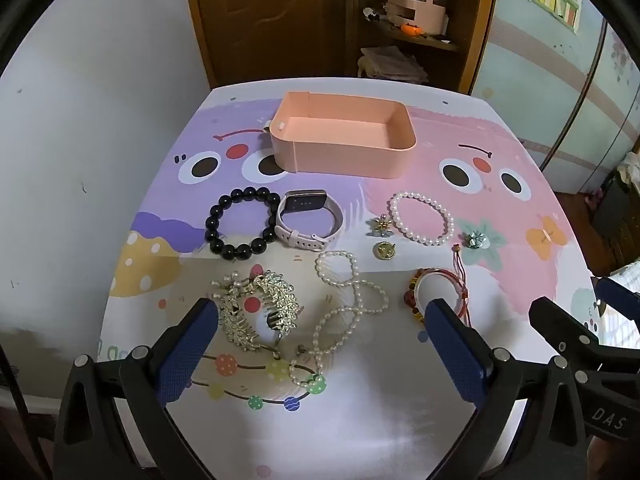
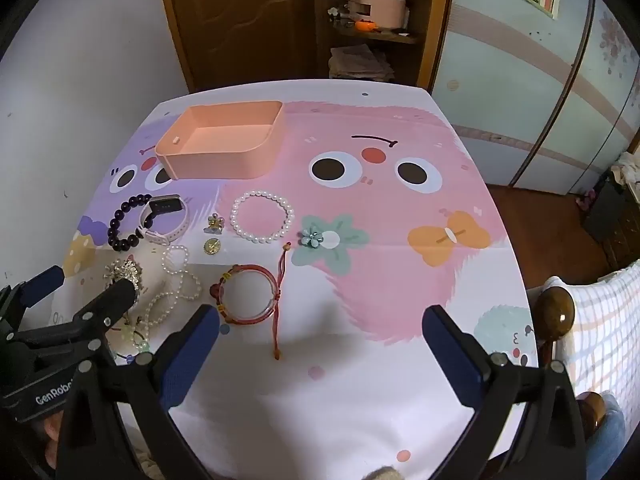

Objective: Organize jewelry
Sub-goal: 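Move both tools forward over the jewelry toward the pink box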

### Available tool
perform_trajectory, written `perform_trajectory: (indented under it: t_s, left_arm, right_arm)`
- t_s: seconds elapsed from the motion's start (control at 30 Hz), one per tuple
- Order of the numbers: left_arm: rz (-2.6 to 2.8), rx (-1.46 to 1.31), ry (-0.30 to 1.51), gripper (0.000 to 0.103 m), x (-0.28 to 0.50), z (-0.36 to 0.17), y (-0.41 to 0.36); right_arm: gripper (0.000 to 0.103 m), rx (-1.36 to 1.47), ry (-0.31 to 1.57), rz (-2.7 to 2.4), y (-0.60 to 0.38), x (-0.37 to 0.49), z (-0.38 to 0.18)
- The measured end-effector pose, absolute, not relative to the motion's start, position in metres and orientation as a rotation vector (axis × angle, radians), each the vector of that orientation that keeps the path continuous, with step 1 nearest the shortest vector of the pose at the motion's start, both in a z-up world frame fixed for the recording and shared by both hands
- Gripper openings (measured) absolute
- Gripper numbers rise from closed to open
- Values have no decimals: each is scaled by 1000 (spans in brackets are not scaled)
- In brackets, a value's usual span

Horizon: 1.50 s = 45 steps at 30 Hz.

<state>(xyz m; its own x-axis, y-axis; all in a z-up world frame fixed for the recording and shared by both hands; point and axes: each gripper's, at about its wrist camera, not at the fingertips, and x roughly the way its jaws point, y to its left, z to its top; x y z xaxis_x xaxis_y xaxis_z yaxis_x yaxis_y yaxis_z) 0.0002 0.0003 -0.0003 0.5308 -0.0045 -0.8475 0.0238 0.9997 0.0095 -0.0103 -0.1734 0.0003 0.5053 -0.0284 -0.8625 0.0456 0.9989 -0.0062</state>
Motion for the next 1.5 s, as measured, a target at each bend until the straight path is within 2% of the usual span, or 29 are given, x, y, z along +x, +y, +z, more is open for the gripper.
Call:
perform_trajectory:
  t_s: [0.83,1.5]
  left_arm:
    - [-16,-18,1055,101,-7,-2,5]
    - [-3,-9,1006,101,-29,14,2]
  right_arm:
    - [102,21,1047,-47,-176,-16,0]
    - [102,-11,991,-58,-170,-44,17]
